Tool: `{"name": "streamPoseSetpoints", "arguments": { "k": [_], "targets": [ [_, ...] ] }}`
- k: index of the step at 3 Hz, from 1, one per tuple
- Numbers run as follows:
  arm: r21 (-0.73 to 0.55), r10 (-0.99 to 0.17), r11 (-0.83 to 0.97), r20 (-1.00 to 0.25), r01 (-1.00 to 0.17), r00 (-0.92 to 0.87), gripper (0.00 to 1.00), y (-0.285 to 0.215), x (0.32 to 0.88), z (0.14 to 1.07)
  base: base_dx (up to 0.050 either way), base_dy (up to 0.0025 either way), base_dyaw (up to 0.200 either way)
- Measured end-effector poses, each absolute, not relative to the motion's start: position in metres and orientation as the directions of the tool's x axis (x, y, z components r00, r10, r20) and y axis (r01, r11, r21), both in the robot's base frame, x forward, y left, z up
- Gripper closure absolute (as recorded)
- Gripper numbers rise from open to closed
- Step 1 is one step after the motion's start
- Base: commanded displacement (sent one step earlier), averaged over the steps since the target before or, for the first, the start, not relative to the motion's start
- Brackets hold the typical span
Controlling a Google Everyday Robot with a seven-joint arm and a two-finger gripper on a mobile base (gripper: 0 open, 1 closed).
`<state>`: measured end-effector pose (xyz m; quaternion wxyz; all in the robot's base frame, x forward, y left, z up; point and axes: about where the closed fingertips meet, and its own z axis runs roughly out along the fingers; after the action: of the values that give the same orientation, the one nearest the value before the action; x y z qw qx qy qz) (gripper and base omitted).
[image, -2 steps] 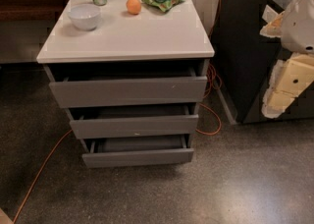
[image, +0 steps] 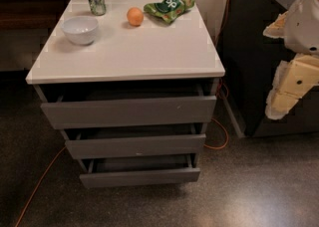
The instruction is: Place orange into top drawer
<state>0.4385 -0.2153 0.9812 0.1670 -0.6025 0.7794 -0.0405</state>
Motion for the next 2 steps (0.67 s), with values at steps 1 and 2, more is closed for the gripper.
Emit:
{"name": "streamPoseSetpoints", "arguments": {
  "k": [1,2],
  "targets": [
    [-0.262,-0.952,0.271,-0.215,-0.926,-0.218,0.0,-0.2151,0.4388,0.9808,0.0,0.0,0.0],
    [-0.257,-0.95,0.272,-0.223,-0.927,-0.217,0.0,-0.2145,0.4397,0.9798,0.0,0.0,0.0]
  ]
}}
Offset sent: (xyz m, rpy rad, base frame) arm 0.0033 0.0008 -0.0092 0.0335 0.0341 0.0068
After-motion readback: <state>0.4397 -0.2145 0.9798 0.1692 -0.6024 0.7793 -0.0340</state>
